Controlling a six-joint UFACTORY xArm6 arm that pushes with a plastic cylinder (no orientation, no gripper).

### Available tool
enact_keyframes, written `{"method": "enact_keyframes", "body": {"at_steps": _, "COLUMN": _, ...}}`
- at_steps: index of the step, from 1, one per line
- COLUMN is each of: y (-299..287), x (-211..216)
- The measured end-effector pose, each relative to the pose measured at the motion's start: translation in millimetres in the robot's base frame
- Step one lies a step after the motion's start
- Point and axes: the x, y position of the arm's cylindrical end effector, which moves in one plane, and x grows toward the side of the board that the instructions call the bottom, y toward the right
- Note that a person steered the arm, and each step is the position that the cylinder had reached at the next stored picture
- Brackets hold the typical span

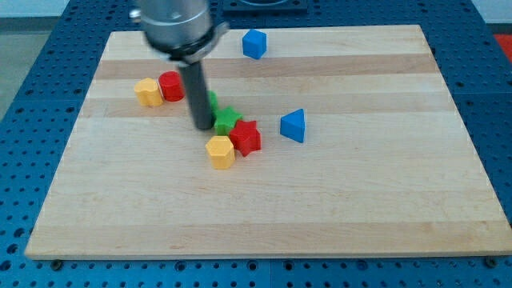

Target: Push yellow hexagon towards yelloew heart

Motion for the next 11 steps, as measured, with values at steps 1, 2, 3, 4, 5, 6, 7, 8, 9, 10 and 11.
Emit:
{"method": "enact_keyframes", "body": {"at_steps": 1, "y": 10.2, "x": -12.7}}
{"method": "enact_keyframes", "body": {"at_steps": 2, "y": -7.5, "x": 23.9}}
{"method": "enact_keyframes", "body": {"at_steps": 3, "y": -46.0, "x": 57.8}}
{"method": "enact_keyframes", "body": {"at_steps": 4, "y": -48.3, "x": 90.6}}
{"method": "enact_keyframes", "body": {"at_steps": 5, "y": -10.3, "x": 137.4}}
{"method": "enact_keyframes", "body": {"at_steps": 6, "y": 43.6, "x": 127.6}}
{"method": "enact_keyframes", "body": {"at_steps": 7, "y": 30.0, "x": 79.4}}
{"method": "enact_keyframes", "body": {"at_steps": 8, "y": 0.9, "x": 42.7}}
{"method": "enact_keyframes", "body": {"at_steps": 9, "y": -27.3, "x": 35.6}}
{"method": "enact_keyframes", "body": {"at_steps": 10, "y": -8.0, "x": 73.6}}
{"method": "enact_keyframes", "body": {"at_steps": 11, "y": -6.0, "x": 101.6}}
